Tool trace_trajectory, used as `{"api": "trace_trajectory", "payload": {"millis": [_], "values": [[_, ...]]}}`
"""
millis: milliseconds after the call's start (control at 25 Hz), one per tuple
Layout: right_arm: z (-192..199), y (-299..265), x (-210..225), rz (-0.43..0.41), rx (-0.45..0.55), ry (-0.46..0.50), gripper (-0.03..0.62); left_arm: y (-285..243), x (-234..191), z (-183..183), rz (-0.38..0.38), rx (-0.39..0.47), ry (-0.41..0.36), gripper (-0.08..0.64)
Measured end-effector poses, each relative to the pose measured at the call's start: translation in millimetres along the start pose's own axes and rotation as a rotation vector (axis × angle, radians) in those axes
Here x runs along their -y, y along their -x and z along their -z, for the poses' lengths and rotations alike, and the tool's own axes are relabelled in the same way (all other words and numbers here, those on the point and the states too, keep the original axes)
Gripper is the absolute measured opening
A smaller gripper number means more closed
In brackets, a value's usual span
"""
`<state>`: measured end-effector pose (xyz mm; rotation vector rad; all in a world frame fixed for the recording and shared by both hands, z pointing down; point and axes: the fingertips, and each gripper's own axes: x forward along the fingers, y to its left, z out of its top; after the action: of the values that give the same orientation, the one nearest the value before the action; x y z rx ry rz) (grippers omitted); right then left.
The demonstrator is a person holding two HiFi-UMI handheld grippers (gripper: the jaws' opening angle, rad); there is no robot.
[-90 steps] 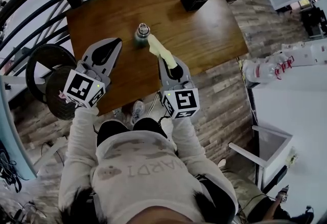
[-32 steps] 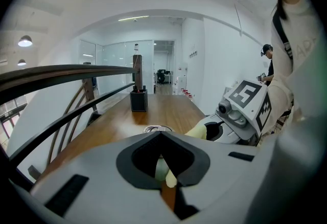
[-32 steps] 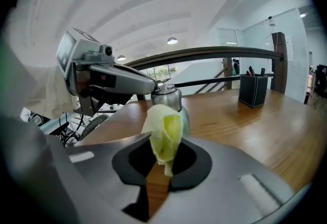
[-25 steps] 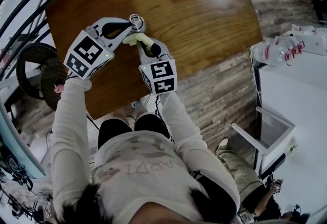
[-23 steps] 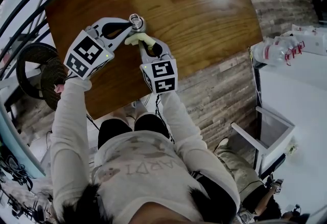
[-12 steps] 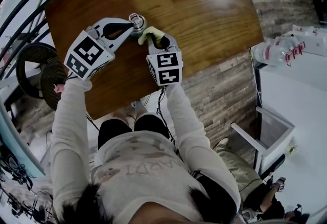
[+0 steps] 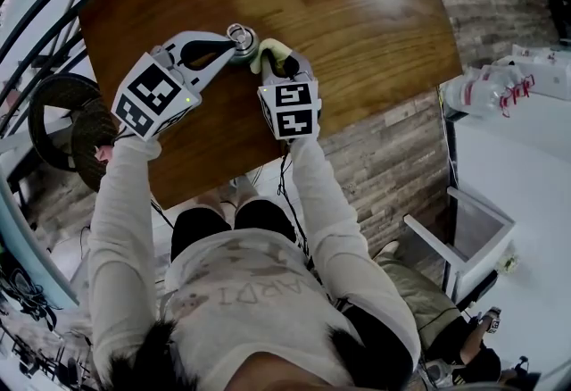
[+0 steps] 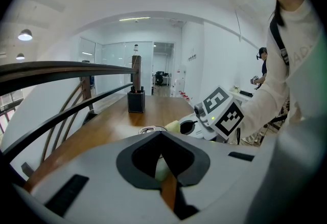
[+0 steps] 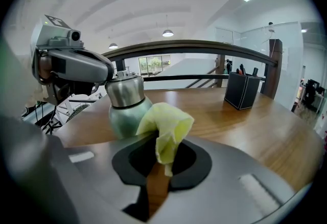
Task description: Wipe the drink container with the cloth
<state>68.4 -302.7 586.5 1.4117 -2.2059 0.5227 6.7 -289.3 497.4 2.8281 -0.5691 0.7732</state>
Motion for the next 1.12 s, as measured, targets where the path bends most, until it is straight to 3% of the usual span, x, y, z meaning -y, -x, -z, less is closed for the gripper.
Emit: {"api": "trace_trajectory", "payload": {"millis": [560, 1120], "values": [[24.2, 13.3, -31.5, -0.028, -0.026, -0.067, 0.043, -1.0, 1.0, -1.3, 0.011, 0.007, 0.001, 0.002], [26.8, -2.7, -83.3, -0.129, -0.051, -0.027, 0.044, -1.4, 1.0, -1.4, 0.018, 0.017, 0.011, 0.002]]}}
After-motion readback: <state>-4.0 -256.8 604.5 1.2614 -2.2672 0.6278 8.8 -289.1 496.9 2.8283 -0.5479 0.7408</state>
